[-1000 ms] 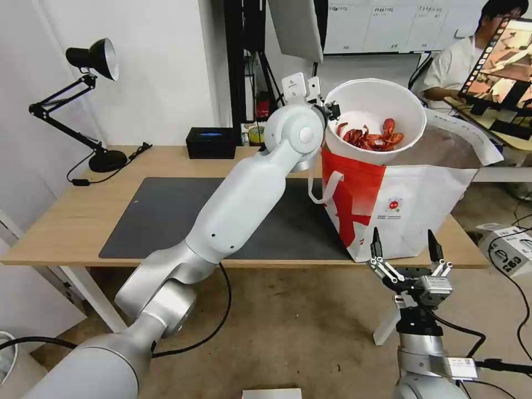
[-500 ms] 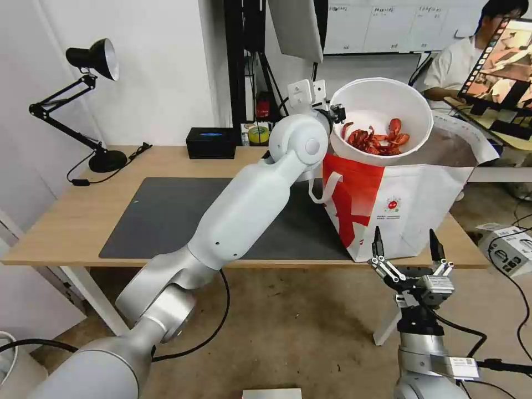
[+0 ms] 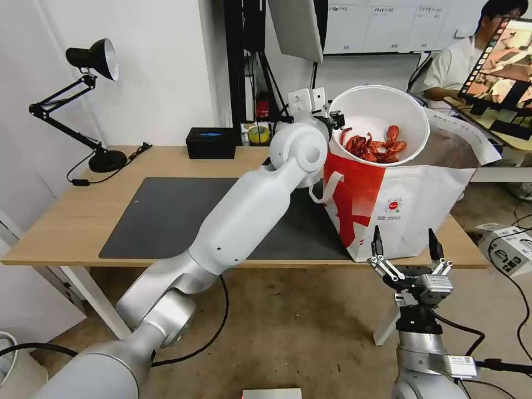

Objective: Pick up the trash from the table and place it into the takeout bag.

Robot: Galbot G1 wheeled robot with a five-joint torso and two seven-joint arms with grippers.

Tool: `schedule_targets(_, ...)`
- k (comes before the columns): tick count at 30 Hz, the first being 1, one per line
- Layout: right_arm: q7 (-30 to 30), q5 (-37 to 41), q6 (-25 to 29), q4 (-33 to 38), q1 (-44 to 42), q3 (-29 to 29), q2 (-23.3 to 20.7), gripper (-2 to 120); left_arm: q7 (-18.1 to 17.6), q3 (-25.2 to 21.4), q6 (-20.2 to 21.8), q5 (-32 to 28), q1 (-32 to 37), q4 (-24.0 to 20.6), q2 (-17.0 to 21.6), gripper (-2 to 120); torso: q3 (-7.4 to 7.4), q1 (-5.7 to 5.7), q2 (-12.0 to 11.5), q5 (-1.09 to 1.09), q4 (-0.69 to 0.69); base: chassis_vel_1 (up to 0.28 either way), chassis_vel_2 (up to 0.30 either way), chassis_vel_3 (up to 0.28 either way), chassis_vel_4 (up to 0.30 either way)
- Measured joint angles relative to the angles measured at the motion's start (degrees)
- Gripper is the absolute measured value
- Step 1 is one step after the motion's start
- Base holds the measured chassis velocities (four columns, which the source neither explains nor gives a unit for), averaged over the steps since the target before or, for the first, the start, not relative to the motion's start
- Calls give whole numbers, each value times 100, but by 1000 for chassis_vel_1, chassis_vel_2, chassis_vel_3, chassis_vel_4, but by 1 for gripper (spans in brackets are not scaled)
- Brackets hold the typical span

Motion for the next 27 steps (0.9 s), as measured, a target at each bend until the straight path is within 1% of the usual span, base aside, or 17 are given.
schedule_targets(22,13,9,-14,-22,44,-18,-17,100,-3,69,-65,9,64,-86,41,0,0,0,0,0,0,0,0,0,0)
schedule_targets(23,14,10,-15,-22,44,-17,-18,100,1,76,-65,9,70,-94,45,3,0,0,0,0,0,0,0,0,0)
schedule_targets(24,15,10,-16,-22,45,-17,-18,100,2,85,-67,9,74,-101,50,9,0,0,0,0,0,0,0,0,0)
schedule_targets(27,15,10,-16,-22,45,-17,-18,100,3,91,-67,9,78,-108,55,13,0,0,0,0,0,0,0,0,0)
